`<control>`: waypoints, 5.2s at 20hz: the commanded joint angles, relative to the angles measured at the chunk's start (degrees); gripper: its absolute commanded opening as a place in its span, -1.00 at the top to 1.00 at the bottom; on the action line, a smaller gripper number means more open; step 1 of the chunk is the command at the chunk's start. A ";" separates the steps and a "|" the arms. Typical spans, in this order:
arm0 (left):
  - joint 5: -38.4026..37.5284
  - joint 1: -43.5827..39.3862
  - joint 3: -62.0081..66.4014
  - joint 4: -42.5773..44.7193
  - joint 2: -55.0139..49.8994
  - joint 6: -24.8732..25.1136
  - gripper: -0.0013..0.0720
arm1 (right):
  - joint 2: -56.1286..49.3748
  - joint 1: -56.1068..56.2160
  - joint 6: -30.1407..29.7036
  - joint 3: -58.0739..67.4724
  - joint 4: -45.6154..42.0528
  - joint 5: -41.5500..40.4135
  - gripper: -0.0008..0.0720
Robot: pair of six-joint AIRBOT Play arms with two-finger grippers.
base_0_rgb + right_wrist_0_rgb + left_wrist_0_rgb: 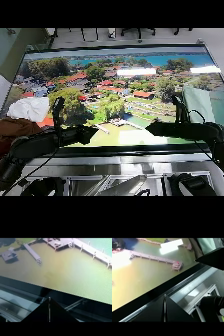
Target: Fold the shirts.
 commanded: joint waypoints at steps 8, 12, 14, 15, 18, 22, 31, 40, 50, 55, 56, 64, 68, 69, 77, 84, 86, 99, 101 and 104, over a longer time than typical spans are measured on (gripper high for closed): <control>2.45 6.95 1.38 6.97 -0.09 0.07 0.92 | 0.04 0.07 0.00 -0.02 0.00 0.02 0.92; 5.55 18.69 8.87 28.26 -1.81 0.07 0.77 | 0.04 0.04 0.00 -0.02 0.00 0.00 0.92; 8.13 24.90 13.03 38.36 -5.68 0.02 -0.97 | 0.04 0.04 0.00 -0.02 0.00 0.02 0.92; 8.50 28.35 14.58 41.75 -8.41 0.04 -0.97 | 0.04 0.04 0.00 -0.02 0.00 0.02 0.92; 5.42 37.73 17.64 43.52 -18.45 0.09 -0.97 | 0.04 0.04 0.00 -0.02 0.00 0.00 0.92; -3.54 43.17 24.61 43.58 -37.09 1.68 -0.97 | 0.04 0.04 0.00 -0.02 0.00 -0.02 0.92; 2.01 46.12 49.62 43.91 -70.55 0.87 -0.97 | 0.04 0.04 -0.87 -0.02 -0.46 0.42 0.92; 15.52 41.00 62.60 44.30 -67.10 -0.59 0.92 | 0.04 0.04 -0.83 -0.02 -0.42 0.39 0.92; 27.30 6.62 66.77 44.30 -46.29 -3.96 0.92 | 0.04 0.04 -0.81 -0.02 -0.39 -0.66 0.92; 18.99 -10.69 49.99 39.43 -47.19 -8.85 0.92 | 0.04 -0.02 -0.83 0.00 -0.46 -0.68 0.69; 17.40 -12.72 48.46 39.39 -48.33 -9.18 0.80 | 0.04 -0.02 -0.83 0.04 -0.46 -0.63 0.13; 31.52 0.72 53.92 35.26 -45.13 -6.93 -0.25 | -6.14 -15.78 -4.74 7.69 -0.35 -4.28 -0.28; 25.94 11.26 31.45 16.83 -36.35 -6.82 -0.25 | -18.36 -19.37 -9.73 9.05 2.54 -1.20 -0.53; 21.90 11.93 24.30 14.34 -34.69 -6.21 -0.25 | -22.27 -18.93 -10.86 9.46 4.44 0.52 -0.53; -2.97 7.39 5.77 6.40 -40.72 -3.82 -0.25 | -52.59 -6.80 -10.45 26.84 11.21 5.84 -0.52; 0.50 5.66 16.46 11.89 -49.81 -0.15 0.92 | -66.03 -3.56 -6.56 43.47 11.47 5.79 -0.33; 1.22 5.68 17.68 13.57 -49.64 -0.11 0.92 | -67.45 -3.56 -6.58 45.20 11.58 5.77 -0.02; 11.74 8.17 32.11 28.02 -39.01 1.97 0.92 | -56.41 -6.64 -10.03 49.64 12.15 7.67 0.93; 14.45 11.28 40.26 28.26 -32.68 1.95 0.92 | -46.64 -8.39 -12.79 53.77 12.22 4.72 0.93; 14.60 14.32 52.81 28.39 -24.37 1.97 0.92 | -30.45 -9.55 -16.90 59.67 10.99 3.65 0.93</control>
